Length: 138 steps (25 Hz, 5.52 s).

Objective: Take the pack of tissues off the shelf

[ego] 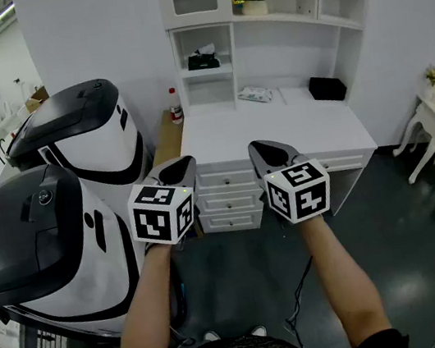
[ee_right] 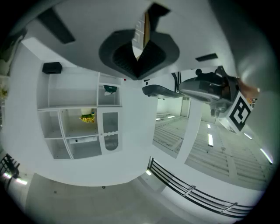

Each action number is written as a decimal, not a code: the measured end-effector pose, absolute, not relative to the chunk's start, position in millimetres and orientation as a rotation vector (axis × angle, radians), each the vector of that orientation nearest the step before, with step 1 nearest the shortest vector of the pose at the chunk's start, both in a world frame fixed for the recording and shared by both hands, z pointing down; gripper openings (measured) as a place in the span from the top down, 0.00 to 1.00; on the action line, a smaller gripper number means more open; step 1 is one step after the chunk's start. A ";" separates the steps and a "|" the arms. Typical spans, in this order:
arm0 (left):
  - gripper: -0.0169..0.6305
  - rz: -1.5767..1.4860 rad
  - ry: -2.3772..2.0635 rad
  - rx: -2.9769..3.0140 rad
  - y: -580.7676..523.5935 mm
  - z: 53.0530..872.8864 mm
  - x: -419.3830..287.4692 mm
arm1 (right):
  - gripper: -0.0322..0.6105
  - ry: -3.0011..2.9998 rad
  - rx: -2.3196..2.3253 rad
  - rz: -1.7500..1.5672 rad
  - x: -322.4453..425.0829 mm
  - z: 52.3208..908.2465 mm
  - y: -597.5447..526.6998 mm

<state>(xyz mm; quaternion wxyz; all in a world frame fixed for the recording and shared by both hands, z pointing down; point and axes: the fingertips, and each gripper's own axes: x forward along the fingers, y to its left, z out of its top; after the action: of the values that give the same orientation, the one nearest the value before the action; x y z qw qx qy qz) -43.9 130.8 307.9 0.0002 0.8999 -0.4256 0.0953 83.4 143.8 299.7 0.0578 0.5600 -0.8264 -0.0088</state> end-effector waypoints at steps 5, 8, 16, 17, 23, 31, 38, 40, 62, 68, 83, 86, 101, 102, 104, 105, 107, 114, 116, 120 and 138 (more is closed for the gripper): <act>0.96 0.320 -1.349 2.817 129.4 312.8 -29.3 | 0.94 -2.531 1.682 -0.026 94.0 302.4 141.8; 0.96 0.326 -1.359 2.816 129.5 314.2 -21.0 | 0.94 -2.544 1.673 -0.038 100.7 302.0 140.1; 0.96 0.327 -1.385 2.804 113.2 318.2 -12.5 | 0.92 -2.566 1.637 -0.035 106.3 308.2 122.0; 0.96 0.325 -1.386 2.803 109.1 319.1 -11.5 | 0.91 -2.566 1.635 -0.034 107.8 309.3 117.7; 0.96 0.321 -1.386 2.789 73.4 329.0 -8.7 | 0.87 -2.567 1.623 -0.032 110.7 315.3 82.0; 0.96 0.305 -1.368 2.795 -1.6 330.7 -12.5 | 0.81 -2.559 1.619 -0.033 103.9 317.7 9.5; 0.96 0.299 -1.334 2.821 -74.7 319.2 -24.2 | 0.76 -2.533 1.638 -0.025 90.3 312.3 -57.7; 0.96 0.294 -1.326 2.825 -93.8 316.3 -29.0 | 0.74 -2.521 1.648 -0.021 86.7 310.8 -76.3; 0.96 0.301 -1.229 2.854 -230.4 322.3 -64.6 | 0.53 -2.432 1.727 -0.029 57.8 300.9 -212.3; 0.96 0.327 -1.212 2.859 -247.5 330.7 -59.6 | 0.53 -2.421 1.730 -0.037 59.5 301.8 -234.6; 0.96 0.354 -1.245 2.853 -356.6 340.1 -30.1 | 0.53 -2.417 1.681 -0.101 84.0 304.4 -354.0; 0.96 0.357 -1.252 2.846 -388.3 339.5 -20.4 | 0.53 -2.412 1.663 -0.103 92.0 306.9 -386.9; 0.96 0.374 -1.261 2.792 -504.0 359.1 14.1 | 0.53 -2.366 1.584 -0.089 121.4 334.4 -518.4; 0.96 0.372 -1.260 2.793 -508.4 359.6 16.2 | 0.53 -2.361 1.579 -0.089 122.2 337.0 -523.8; 0.96 0.371 -1.261 2.795 -516.3 360.2 20.7 | 0.53 -2.347 1.566 -0.097 123.8 342.1 -533.8; 0.96 0.371 -1.261 2.796 -520.0 360.2 22.8 | 0.53 -2.341 1.560 -0.101 124.5 344.2 -538.8; 0.96 0.371 -1.262 2.797 -527.1 360.5 25.9 | 0.53 -2.338 1.554 -0.100 125.7 348.2 -548.6; 0.96 0.387 -1.272 2.796 -543.8 364.0 31.3 | 0.53 -2.342 1.528 -0.102 119.6 355.8 -573.2; 0.96 0.391 -1.279 2.794 -547.4 364.5 31.0 | 0.53 -2.329 1.522 -0.110 120.0 360.0 -580.5; 0.96 0.390 -1.284 2.797 -552.7 363.4 33.0 | 0.53 -2.314 1.514 -0.107 121.3 367.3 -589.1; 0.96 0.396 -1.310 2.775 -552.6 367.3 28.5 | 0.93 -2.298 1.491 -0.126 120.9 376.1 -588.9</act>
<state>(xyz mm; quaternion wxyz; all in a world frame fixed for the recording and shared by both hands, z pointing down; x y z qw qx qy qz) 28.5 -552.6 367.3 0.0235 0.8966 -0.4233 0.1278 120.9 -588.9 376.1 0.1984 0.5329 -0.8214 -0.0451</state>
